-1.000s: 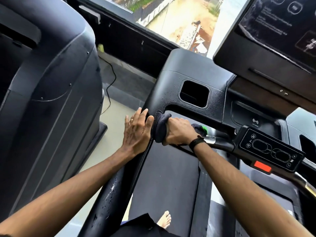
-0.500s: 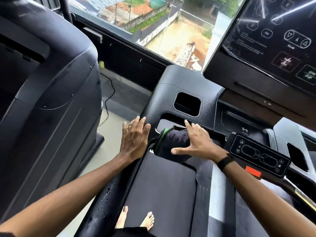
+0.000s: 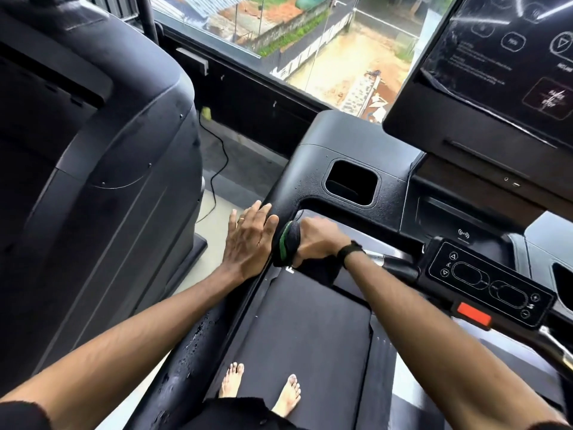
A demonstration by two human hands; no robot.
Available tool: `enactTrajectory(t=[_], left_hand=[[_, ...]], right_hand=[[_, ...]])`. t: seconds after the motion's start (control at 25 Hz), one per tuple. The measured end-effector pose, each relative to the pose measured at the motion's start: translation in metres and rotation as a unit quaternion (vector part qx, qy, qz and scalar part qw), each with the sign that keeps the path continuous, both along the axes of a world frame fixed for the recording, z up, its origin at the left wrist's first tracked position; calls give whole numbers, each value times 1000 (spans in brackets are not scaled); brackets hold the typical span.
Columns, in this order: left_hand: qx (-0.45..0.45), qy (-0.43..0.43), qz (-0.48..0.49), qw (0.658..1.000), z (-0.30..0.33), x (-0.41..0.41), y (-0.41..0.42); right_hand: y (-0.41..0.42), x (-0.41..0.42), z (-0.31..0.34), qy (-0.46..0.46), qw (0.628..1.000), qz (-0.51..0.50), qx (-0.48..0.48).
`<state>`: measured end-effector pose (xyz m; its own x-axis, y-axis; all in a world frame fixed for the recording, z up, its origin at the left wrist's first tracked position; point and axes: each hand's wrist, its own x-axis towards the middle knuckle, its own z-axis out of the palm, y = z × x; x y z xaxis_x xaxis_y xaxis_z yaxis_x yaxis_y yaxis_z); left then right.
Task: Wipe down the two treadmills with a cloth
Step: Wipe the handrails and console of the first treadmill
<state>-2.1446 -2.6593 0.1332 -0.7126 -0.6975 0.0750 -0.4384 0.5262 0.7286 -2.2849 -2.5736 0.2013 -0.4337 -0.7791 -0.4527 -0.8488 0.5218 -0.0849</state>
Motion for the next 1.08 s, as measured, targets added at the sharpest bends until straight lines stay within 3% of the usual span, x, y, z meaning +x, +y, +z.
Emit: enactTrajectory(t=[0.08,0.12,0.24,0.32,0.44,0.56,0.64,0.76,0.8,0.92,1.0,1.08], left_hand=[[-6,-17,6,1000,0,-1,0],[-5,-21,6,1000,0,-1,1],[16,-12,9,1000,-1,-1,1],[21,-8,9,1000,0,-1,1],[22,-10,11,1000,4,-2,0],[20,-7,10,1000,4,-1,-1],[26,-2,11,1000,5,-1,1],[37,3,13,999,5,0,0],[37,4,12,999,5,0,0],[31,4,12,999,6,0,-1],[29,5,11,1000,6,1,-1],[29,5,11,1000,6,0,0]], right_hand=[[-4,-6,4,-45,999,-13,28],[-1,-2,3,-25,1000,-7,12],[25,21,-12,153,977,40,-141],[32,26,-16,185,965,60,-179],[15,3,1,41,997,44,-55],[4,-8,11,-68,997,-17,28],[11,-1,4,-11,1000,3,-26],[32,17,-10,161,972,73,-157],[33,16,-12,165,970,83,-161],[17,-2,3,25,998,51,-41],[7,-13,10,-68,997,6,24],[9,-10,9,-59,998,-4,10]])
